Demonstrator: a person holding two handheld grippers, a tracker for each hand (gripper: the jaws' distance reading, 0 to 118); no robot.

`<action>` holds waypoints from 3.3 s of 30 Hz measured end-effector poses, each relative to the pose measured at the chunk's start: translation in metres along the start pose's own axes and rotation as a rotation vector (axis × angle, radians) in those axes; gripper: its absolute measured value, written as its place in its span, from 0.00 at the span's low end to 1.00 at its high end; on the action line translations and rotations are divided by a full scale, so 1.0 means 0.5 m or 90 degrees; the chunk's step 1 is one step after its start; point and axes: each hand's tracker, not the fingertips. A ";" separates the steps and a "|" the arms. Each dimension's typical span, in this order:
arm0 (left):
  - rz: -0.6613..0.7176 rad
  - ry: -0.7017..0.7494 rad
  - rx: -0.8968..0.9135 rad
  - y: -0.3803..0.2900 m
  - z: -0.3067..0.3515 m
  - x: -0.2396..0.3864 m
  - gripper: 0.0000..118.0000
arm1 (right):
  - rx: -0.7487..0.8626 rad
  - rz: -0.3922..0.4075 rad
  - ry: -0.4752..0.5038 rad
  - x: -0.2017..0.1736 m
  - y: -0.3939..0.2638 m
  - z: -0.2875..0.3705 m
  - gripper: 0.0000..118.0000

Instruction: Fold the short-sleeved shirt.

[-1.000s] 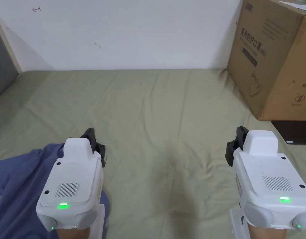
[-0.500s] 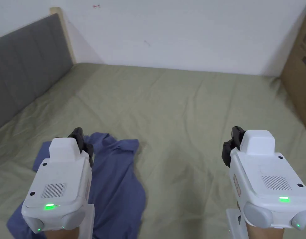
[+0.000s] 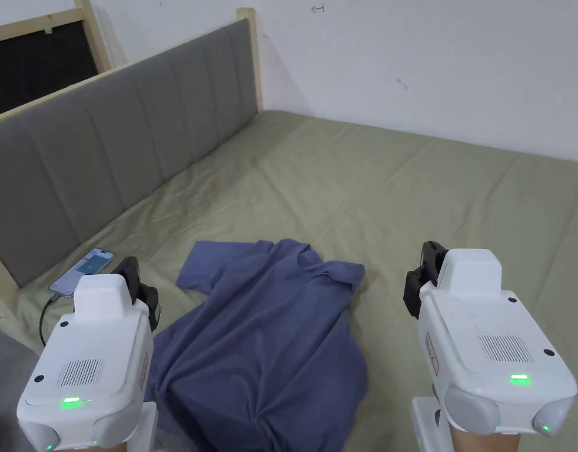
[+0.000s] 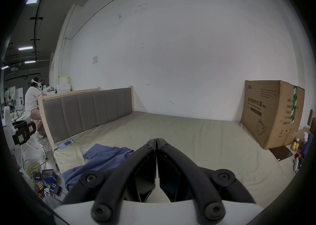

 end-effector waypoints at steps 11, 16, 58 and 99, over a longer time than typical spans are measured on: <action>0.017 -0.032 -0.088 -0.009 -0.043 0.000 0.00 | -0.008 0.013 0.005 -0.004 -0.002 -0.016 0.00; 0.028 -0.098 -0.159 -0.022 -0.122 0.047 0.00 | -0.014 0.019 -0.016 0.027 -0.004 -0.024 0.00; 0.023 -0.352 -0.396 -0.020 -0.285 0.307 0.03 | -0.075 -0.005 -0.185 0.291 -0.059 0.043 0.00; -0.342 -0.691 -0.496 -0.180 -0.007 0.917 0.03 | -0.037 -0.035 -0.326 0.472 -0.064 0.291 0.00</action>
